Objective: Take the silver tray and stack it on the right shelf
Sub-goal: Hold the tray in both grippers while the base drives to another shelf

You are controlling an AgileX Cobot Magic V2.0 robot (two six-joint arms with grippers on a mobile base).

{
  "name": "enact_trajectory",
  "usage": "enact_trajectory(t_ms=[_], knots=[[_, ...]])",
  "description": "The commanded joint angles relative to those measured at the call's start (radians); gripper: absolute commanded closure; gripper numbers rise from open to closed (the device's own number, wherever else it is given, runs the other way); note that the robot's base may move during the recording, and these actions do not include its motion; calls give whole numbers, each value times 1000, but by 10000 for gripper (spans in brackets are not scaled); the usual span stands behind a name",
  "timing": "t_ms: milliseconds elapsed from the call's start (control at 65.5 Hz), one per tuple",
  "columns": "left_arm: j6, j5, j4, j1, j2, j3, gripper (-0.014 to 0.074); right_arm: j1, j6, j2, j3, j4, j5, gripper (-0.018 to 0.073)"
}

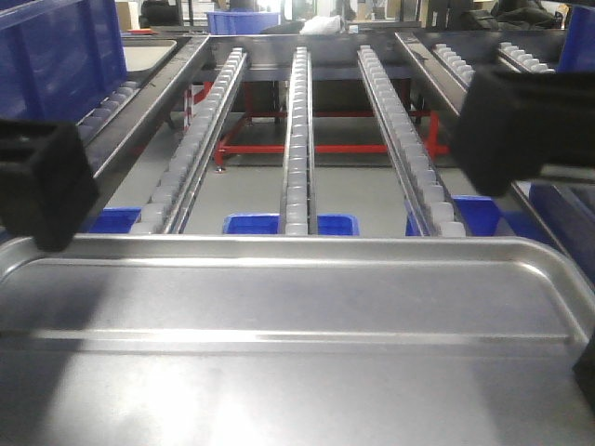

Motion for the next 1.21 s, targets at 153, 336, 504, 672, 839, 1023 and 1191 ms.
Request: enact_trajectory(t_ms=[153,336,504,672,839,1023,1191], knots=[[4,178,32,0,-25,-20,687,-2,-7,-23,-24,-38,23,502],[4,178,32,0,-25,-20,687,-2,-7,-23,-24,-38,23,502],[4,178,32,0,-25,-20,687,-2,-7,-23,-24,-38,23,502],[4,178,32,0,-25,-20,687,-2,-7,-23,-24,-38,24,502],[4,178,32,0,-25,-20,687,-2,-7,-23,-24,-38,25,502],[4,178,32,0,-25,-20,687,-2,-7,-23,-24,-38,25,502],[4,178,32,0,-25,-20,687,-2,-7,-23,-24,-38,25,502]])
